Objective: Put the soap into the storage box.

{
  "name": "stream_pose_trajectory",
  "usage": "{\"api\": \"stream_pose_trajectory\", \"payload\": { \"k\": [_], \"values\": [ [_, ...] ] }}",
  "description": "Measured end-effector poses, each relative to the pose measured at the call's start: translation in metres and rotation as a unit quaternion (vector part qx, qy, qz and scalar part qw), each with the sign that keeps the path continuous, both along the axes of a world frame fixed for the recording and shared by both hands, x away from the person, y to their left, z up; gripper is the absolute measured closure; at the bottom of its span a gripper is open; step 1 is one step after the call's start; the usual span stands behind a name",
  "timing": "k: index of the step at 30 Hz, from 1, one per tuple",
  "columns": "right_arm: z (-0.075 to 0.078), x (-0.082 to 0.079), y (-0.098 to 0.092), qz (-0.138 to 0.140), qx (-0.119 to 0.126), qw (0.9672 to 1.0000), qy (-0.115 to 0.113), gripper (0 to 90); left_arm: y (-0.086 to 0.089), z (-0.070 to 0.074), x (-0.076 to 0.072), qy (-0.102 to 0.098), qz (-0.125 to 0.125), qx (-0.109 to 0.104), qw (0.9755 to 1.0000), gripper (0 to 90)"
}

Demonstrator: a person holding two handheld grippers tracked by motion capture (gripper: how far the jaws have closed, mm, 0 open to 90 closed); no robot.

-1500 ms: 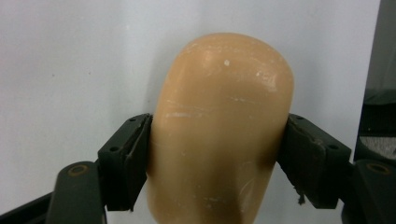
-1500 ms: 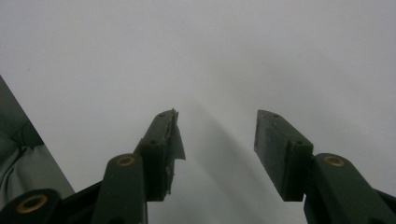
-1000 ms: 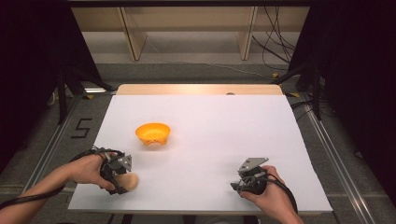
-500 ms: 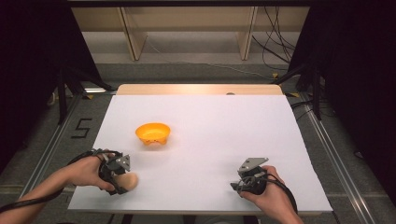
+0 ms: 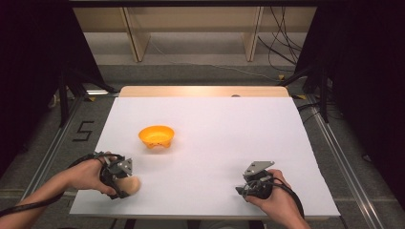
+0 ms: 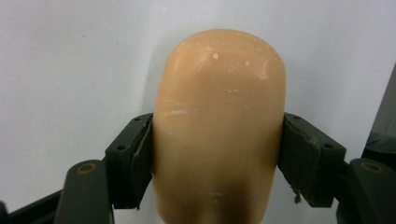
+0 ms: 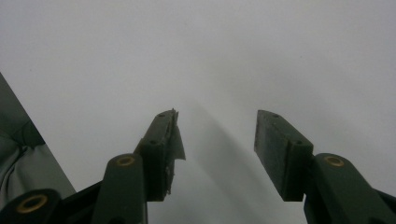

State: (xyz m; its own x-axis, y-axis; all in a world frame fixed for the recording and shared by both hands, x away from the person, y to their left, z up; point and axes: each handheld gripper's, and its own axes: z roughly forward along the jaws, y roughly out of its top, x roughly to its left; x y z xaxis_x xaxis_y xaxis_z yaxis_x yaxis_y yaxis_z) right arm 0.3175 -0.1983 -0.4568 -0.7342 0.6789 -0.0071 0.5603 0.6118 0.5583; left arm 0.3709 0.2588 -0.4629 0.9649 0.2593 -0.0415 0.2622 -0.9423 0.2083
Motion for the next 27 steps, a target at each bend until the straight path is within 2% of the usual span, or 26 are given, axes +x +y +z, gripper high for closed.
{"api": "stream_pose_trajectory", "payload": {
  "k": [2, 4, 7, 10, 12, 13, 14, 16, 17, 18, 19, 20, 24, 25, 26, 27],
  "values": [
    [-0.001, 0.000, 0.000, -0.003, 0.002, 1.0000, -0.007, 50.0, 0.000, 0.001, 0.000, -0.004, 0.000, -0.003, 1.0000, 31.4],
    [-0.001, 0.001, -0.001, -0.001, -0.007, 0.9999, -0.014, 50.0, 0.001, 0.002, 0.000, -0.008, 0.003, -0.012, 0.9999, 31.4],
    [0.001, 0.000, 0.000, -0.001, 0.001, 1.0000, 0.004, 50.0, 0.002, 0.005, 0.000, -0.013, 0.009, -0.027, 0.9995, 31.4],
    [-0.001, 0.000, 0.000, -0.002, 0.002, 1.0000, -0.009, 50.0, 0.004, 0.006, 0.000, -0.018, 0.014, -0.040, 0.9989, 31.4],
    [-0.001, 0.000, 0.000, -0.002, 0.002, 1.0000, -0.008, 50.0, 0.004, 0.007, -0.001, -0.026, 0.027, -0.054, 0.9978, 31.5],
    [0.001, 0.000, 0.000, -0.002, 0.000, 1.0000, 0.002, 50.0, 0.006, 0.008, 0.000, -0.028, 0.025, -0.058, 0.9976, 31.4],
    [0.000, 0.000, 0.000, -0.001, -0.002, 1.0000, -0.002, 50.0, 0.006, 0.009, 0.001, -0.032, 0.027, -0.064, 0.9971, 31.5],
    [-0.001, 0.000, 0.001, -0.004, 0.004, 1.0000, -0.006, 50.0, 0.007, 0.009, 0.001, -0.042, 0.041, -0.088, 0.9944, 31.5],
    [-0.001, -0.001, 0.001, -0.009, 0.004, 0.9999, -0.003, 50.0, 0.008, 0.008, 0.000, -0.043, 0.052, -0.104, 0.9923, 31.5],
    [0.001, 0.000, -0.001, -0.003, -0.009, 1.0000, -0.003, 50.0, 0.008, 0.007, -0.001, -0.047, 0.061, -0.119, 0.9899, 31.5],
    [0.000, 0.002, -0.002, 0.010, -0.009, 0.9999, -0.010, 50.0, 0.009, 0.007, -0.002, -0.054, 0.079, -0.134, 0.9863, 31.5],
    [0.000, 0.001, -0.001, 0.007, -0.001, 1.0000, -0.003, 50.0, 0.011, 0.007, -0.002, -0.060, 0.075, -0.134, 0.9863, 31.5],
    [0.001, 0.000, -0.001, 0.001, 0.000, 1.0000, -0.003, 50.0, 0.017, 0.011, -0.001, -0.068, 0.082, -0.143, 0.9839, 31.5],
    [0.001, 0.000, -0.001, -0.001, 0.001, 1.0000, -0.001, 50.0, 0.019, 0.011, -0.002, -0.075, 0.087, -0.152, 0.9817, 31.5],
    [0.001, 0.000, 0.000, -0.002, 0.000, 1.0000, -0.001, 50.0, 0.020, 0.012, -0.002, -0.074, 0.086, -0.151, 0.9820, 31.5],
    [0.001, 0.000, 0.000, -0.002, -0.001, 1.0000, -0.001, 50.0, 0.020, 0.013, -0.003, -0.084, 0.085, -0.154, 0.9808, 31.5]
  ]
}}
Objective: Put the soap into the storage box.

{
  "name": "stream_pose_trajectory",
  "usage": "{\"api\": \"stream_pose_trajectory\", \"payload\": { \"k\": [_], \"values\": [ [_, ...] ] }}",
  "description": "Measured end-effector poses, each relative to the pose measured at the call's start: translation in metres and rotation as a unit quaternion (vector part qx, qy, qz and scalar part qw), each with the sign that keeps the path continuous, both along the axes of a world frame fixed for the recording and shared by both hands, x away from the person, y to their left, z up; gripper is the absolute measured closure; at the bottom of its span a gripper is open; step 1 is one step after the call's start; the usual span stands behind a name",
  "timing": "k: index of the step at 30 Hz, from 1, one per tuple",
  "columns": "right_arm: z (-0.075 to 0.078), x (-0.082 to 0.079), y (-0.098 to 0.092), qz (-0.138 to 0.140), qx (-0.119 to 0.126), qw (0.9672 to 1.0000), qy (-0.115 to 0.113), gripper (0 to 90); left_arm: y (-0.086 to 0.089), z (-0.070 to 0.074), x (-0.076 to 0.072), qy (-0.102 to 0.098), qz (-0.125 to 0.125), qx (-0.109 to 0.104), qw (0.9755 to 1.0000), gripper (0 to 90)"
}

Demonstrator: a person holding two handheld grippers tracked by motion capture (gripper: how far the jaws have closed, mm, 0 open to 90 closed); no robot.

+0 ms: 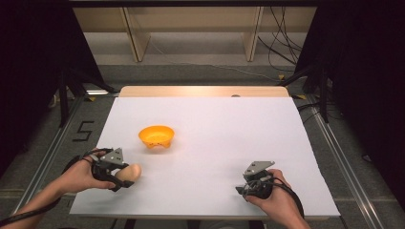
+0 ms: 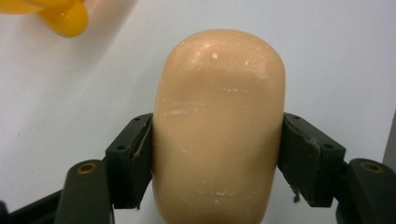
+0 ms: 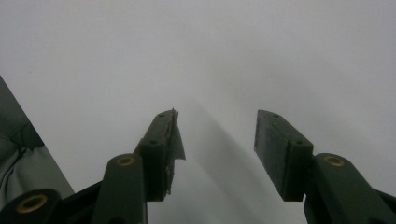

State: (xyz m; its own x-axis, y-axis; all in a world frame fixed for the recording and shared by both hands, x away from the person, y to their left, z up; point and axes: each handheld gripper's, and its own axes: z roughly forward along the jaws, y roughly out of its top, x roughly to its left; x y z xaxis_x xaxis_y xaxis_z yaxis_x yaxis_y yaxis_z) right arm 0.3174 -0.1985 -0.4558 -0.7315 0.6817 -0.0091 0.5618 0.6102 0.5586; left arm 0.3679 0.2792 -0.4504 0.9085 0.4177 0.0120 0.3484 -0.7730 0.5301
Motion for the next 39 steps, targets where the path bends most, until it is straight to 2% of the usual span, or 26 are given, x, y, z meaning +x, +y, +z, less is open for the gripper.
{"api": "stream_pose_trajectory", "payload": {
  "k": [1, 2, 3, 4, 5, 6, 7, 8, 9, 10, 12, 14, 15, 16, 17, 18, 20, 22, 24, 26, 28, 33, 34, 38, 39],
  "values": [
    [0.000, -0.001, 0.001, -0.004, 0.004, 1.0000, 0.004, 50.0, 0.001, 0.001, 0.000, -0.004, -0.001, -0.003, 1.0000, 31.5],
    [-0.002, -0.001, 0.002, -0.006, 0.008, 1.0000, -0.002, 50.0, 0.001, 0.002, -0.001, -0.005, -0.001, -0.003, 1.0000, 31.5],
    [-0.002, -0.001, 0.001, -0.006, 0.007, 1.0000, -0.002, 50.0, -0.001, 0.000, -0.004, -0.004, 0.020, -0.029, 0.9994, 31.5],
    [-0.002, -0.001, 0.001, -0.006, 0.007, 1.0000, -0.003, 50.0, 0.001, 0.002, -0.003, -0.007, 0.009, -0.027, 0.9996, 31.5],
    [-0.002, 0.000, 0.001, -0.004, 0.007, 1.0000, -0.004, 50.0, 0.000, 0.000, -0.005, -0.014, 0.022, -0.045, 0.9986, 31.5],
    [-0.001, 0.000, 0.001, -0.004, 0.005, 1.0000, -0.001, 50.0, 0.000, 0.000, -0.006, -0.018, 0.024, -0.048, 0.9984, 31.5],
    [-0.002, 0.000, 0.002, -0.005, 0.008, 1.0000, -0.004, 50.0, 0.003, 0.003, -0.004, -0.021, 0.006, -0.029, 0.9993, 31.5],
    [-0.002, -0.001, 0.002, -0.008, 0.010, 0.9999, 0.000, 50.0, 0.003, 0.003, -0.004, -0.021, 0.007, -0.034, 0.9992, 31.5],
    [0.000, -0.001, 0.002, -0.004, 0.005, 1.0000, 0.005, 50.0, 0.000, 0.000, -0.008, -0.025, 0.040, -0.067, 0.9966, 31.5],
    [0.000, -0.001, 0.002, -0.005, 0.007, 0.9999, 0.005, 50.0, 0.002, 0.000, -0.007, -0.028, 0.031, -0.062, 0.9972, 31.5],
    [-0.001, 0.000, 0.002, -0.002, 0.007, 0.9999, -0.007, 50.0, 0.003, 0.000, -0.007, -0.025, 0.039, -0.068, 0.9966, 31.5],
    [-0.001, 0.000, 0.001, 0.006, 0.003, 0.9999, -0.010, 50.1, 0.005, -0.001, -0.008, -0.026, 0.042, -0.073, 0.9961, 31.5],
    [-0.001, 0.000, 0.001, 0.006, 0.004, 0.9999, -0.011, 50.1, 0.006, -0.001, -0.009, -0.020, 0.045, -0.080, 0.9956, 31.5],
    [0.001, -0.001, 0.001, 0.000, 0.006, 1.0000, -0.003, 50.2, 0.007, -0.002, -0.009, -0.022, 0.044, -0.076, 0.9959, 31.5],
    [0.001, 0.000, 0.001, 0.003, 0.005, 1.0000, -0.006, 50.2, 0.008, -0.001, -0.009, -0.029, 0.040, -0.068, 0.9964, 31.5],
    [0.001, 0.000, 0.001, 0.003, 0.006, 1.0000, -0.006, 50.2, 0.008, -0.002, -0.010, -0.028, 0.051, -0.080, 0.9951, 31.5],
    [0.002, -0.001, 0.001, 0.001, 0.006, 1.0000, -0.007, 50.2, 0.010, -0.002, -0.010, -0.033, 0.054, -0.089, 0.9940, 31.5],
    [0.002, -0.001, 0.001, 0.000, 0.006, 1.0000, -0.008, 50.1, 0.011, -0.001, -0.011, -0.030, 0.062, -0.098, 0.9927, 31.5],
    [0.003, -0.001, 0.001, -0.003, 0.011, 0.9999, -0.006, 50.2, 0.012, -0.001, -0.011, -0.031, 0.067, -0.104, 0.9918, 31.5],
    [0.002, -0.001, 0.001, -0.005, 0.014, 0.9998, -0.011, 50.1, 0.013, 0.001, -0.010, -0.039, 0.067, -0.111, 0.9908, 31.5],
    [0.003, -0.001, 0.000, 0.000, 0.008, 0.9999, -0.013, 50.1, 0.012, 0.001, -0.011, -0.040, 0.076, -0.120, 0.9891, 31.5],
    [0.002, -0.001, 0.000, -0.005, 0.014, 0.9997, -0.021, 49.9, 0.012, 0.003, -0.010, -0.041, 0.084, -0.137, 0.9861, 31.5],
    [0.003, -0.001, 0.000, -0.003, 0.013, 0.9998, -0.015, 49.8, 0.013, 0.004, -0.009, -0.047, 0.077, -0.130, 0.9874, 31.5],
    [0.004, -0.002, -0.001, -0.006, 0.015, 0.9998, -0.014, 49.8, 0.011, 0.006, -0.009, -0.048, 0.084, -0.138, 0.9856, 31.6],
    [0.004, -0.002, -0.001, -0.007, 0.015, 0.9997, -0.015, 49.7, 0.011, 0.007, -0.008, -0.050, 0.080, -0.136, 0.9861, 31.5]
  ]
}}
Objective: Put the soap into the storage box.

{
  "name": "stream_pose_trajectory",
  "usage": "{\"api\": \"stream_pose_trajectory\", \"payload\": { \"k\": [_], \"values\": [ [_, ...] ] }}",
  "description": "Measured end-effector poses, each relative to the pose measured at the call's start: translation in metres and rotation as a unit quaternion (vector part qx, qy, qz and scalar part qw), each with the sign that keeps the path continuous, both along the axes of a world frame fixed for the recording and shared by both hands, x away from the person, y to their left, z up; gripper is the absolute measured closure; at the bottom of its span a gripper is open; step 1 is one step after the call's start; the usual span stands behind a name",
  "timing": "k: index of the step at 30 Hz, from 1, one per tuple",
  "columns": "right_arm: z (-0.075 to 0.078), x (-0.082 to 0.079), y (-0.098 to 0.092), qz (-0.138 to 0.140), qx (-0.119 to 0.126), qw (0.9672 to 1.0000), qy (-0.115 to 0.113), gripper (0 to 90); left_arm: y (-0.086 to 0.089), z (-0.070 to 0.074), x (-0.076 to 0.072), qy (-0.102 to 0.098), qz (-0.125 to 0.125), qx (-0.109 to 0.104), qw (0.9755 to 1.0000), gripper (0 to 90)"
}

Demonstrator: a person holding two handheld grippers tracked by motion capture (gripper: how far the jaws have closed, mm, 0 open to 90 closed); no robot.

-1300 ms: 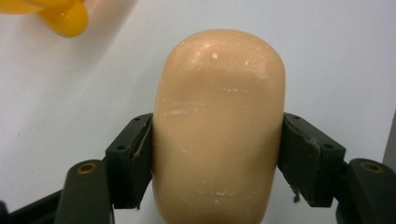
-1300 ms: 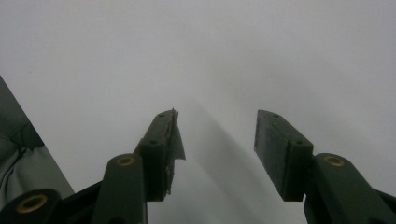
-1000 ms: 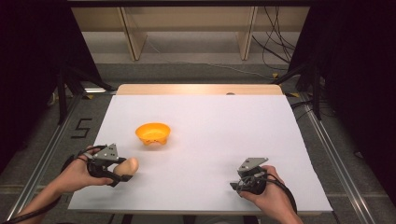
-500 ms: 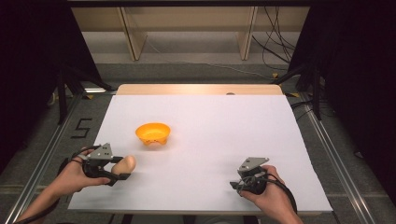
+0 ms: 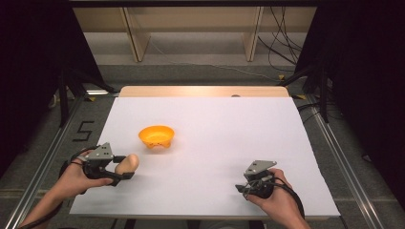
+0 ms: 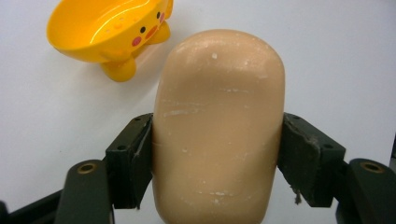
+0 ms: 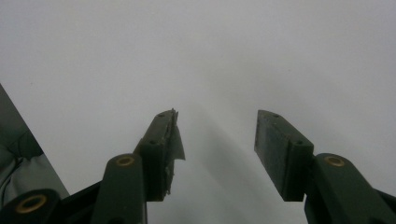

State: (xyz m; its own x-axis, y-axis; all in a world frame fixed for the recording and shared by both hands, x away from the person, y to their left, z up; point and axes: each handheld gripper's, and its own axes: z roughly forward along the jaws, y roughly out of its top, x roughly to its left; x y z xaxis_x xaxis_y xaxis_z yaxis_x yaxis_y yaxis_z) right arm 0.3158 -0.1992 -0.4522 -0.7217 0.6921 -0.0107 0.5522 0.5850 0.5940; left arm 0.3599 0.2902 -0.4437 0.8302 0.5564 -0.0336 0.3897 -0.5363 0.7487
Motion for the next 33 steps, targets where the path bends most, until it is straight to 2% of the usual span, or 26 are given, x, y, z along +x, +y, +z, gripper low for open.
{"api": "stream_pose_trajectory", "payload": {
  "k": [2, 5, 6, 7, 8, 11, 13, 14, 16, 18, 20, 22, 25, 26, 27, 29, 30, 31, 32, 33],
  "values": [
    [0.001, -0.001, 0.001, -0.007, 0.003, 0.9999, 0.008, 49.7, -0.001, 0.002, 0.001, -0.004, -0.002, 0.002, 1.0000, 31.6],
    [0.000, 0.000, -0.001, 0.005, -0.002, 1.0000, -0.003, 49.8, -0.002, 0.004, 0.003, -0.010, -0.003, -0.001, 0.9999, 31.5],
    [0.000, 0.000, -0.001, 0.005, -0.002, 1.0000, -0.003, 49.7, -0.002, 0.005, 0.003, -0.009, -0.005, 0.004, 0.9999, 31.6],
    [0.000, 0.000, -0.001, 0.005, -0.003, 1.0000, -0.004, 49.7, -0.003, 0.005, 0.003, -0.010, -0.003, -0.001, 0.9999, 31.6],
    [0.001, -0.001, 0.000, -0.001, 0.000, 1.0000, 0.004, 49.8, -0.003, 0.006, 0.005, -0.016, -0.006, 0.005, 0.9998, 31.6],
    [0.001, -0.002, 0.000, -0.002, 0.002, 1.0000, 0.007, 49.7, -0.004, 0.007, 0.005, -0.012, 0.001, -0.005, 0.9999, 31.5],
    [0.002, -0.001, 0.000, 0.001, -0.001, 1.0000, 0.001, 49.7, -0.005, 0.008, 0.006, -0.012, 0.002, -0.009, 0.9999, 31.6],
    [0.002, -0.001, 0.000, 0.002, -0.001, 1.0000, 0.000, 49.7, -0.004, 0.010, 0.007, -0.020, -0.003, -0.001, 0.9998, 31.6],
    [0.001, -0.001, 0.000, 0.002, -0.001, 1.0000, 0.000, 49.7, -0.005, 0.011, 0.009, -0.024, -0.005, -0.001, 0.9997, 31.6],
    [0.002, -0.001, 0.000, 0.001, -0.001, 1.0000, 0.001, 49.7, -0.007, 0.011, 0.010, -0.018, 0.000, -0.005, 0.9998, 31.5],
    [0.001, 0.000, 0.000, 0.005, -0.003, 1.0000, -0.005, 49.7, -0.007, 0.012, 0.013, -0.027, -0.010, 0.003, 0.9996, 31.6],
    [0.001, 0.000, -0.001, 0.005, -0.002, 1.0000, -0.007, 49.7, -0.010, 0.012, 0.013, -0.021, -0.002, -0.004, 0.9998, 31.6],
    [0.001, 0.000, -0.001, 0.005, -0.001, 1.0000, -0.006, 49.7, -0.010, 0.015, 0.016, -0.027, -0.014, 0.003, 0.9995, 31.6],
    [0.001, 0.000, -0.001, 0.004, -0.001, 1.0000, -0.006, 49.7, -0.010, 0.015, 0.016, -0.027, -0.009, 0.002, 0.9996, 31.6],
    [0.001, 0.000, -0.001, 0.004, -0.001, 1.0000, -0.006, 49.7, -0.011, 0.015, 0.017, -0.021, -0.007, -0.003, 0.9998, 31.6],
    [0.001, 0.000, -0.001, 0.004, -0.001, 1.0000, -0.006, 49.7, -0.011, 0.017, 0.018, -0.022, -0.003, -0.005, 0.9997, 31.6],
    [0.001, 0.000, -0.001, 0.004, 0.000, 1.0000, -0.005, 49.7, -0.010, 0.018, 0.020, -0.030, -0.011, 0.004, 0.9995, 31.6],
    [0.001, 0.000, -0.001, 0.004, -0.001, 1.0000, -0.006, 49.7, -0.011, 0.018, 0.020, -0.025, -0.002, -0.005, 0.9997, 31.6],
    [0.000, 0.000, -0.001, 0.004, -0.001, 1.0000, -0.007, 49.7, -0.011, 0.019, 0.021, -0.024, -0.004, -0.004, 0.9997, 31.6],
    [0.000, 0.000, -0.001, 0.004, -0.001, 1.0000, -0.006, 49.7, -0.011, 0.020, 0.023, -0.031, -0.010, -0.002, 0.9995, 31.6]
  ]
}}
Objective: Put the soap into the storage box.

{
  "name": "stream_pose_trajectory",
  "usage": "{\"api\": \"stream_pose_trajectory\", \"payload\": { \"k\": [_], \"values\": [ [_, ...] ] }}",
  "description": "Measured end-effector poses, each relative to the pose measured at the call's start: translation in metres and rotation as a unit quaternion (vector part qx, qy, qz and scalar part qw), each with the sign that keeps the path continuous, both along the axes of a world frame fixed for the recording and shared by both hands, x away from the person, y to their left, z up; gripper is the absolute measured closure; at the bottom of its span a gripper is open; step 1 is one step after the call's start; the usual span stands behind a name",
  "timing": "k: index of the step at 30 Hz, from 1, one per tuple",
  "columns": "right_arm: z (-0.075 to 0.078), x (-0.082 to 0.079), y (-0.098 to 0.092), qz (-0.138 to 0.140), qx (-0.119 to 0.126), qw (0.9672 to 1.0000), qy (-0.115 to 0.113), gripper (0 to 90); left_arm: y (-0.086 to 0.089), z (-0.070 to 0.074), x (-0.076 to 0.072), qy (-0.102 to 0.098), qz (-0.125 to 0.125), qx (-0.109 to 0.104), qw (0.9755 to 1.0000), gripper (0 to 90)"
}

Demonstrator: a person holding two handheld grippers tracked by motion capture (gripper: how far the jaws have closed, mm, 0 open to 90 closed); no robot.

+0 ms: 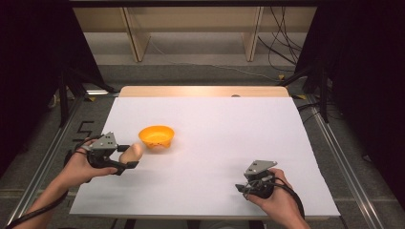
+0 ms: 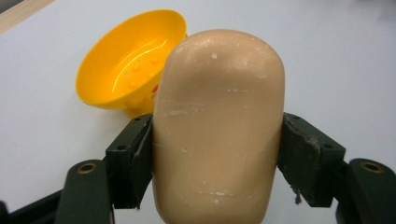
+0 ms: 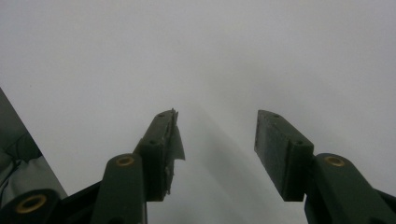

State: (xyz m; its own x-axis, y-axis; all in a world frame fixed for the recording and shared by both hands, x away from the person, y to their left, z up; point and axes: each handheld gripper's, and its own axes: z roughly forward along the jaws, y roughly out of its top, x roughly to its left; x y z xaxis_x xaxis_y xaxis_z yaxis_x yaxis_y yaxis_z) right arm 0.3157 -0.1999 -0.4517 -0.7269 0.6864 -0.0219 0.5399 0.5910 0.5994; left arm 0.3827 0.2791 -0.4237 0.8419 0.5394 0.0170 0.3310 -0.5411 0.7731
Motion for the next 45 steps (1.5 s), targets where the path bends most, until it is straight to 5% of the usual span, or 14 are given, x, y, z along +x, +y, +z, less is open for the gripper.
{"api": "stream_pose_trajectory", "payload": {
  "k": [29, 45],
  "values": [
    [0.000, 0.000, 0.000, -0.006, 0.002, 1.0000, -0.002, 49.7, -0.011, 0.015, 0.025, -0.004, -0.015, 0.017, 0.9997, 31.6],
    [-0.001, 0.001, -0.001, -0.005, 0.006, 0.9999, -0.007, 49.7, -0.016, 0.022, 0.049, -0.009, -0.043, 0.052, 0.9977, 31.6]
  ]
}}
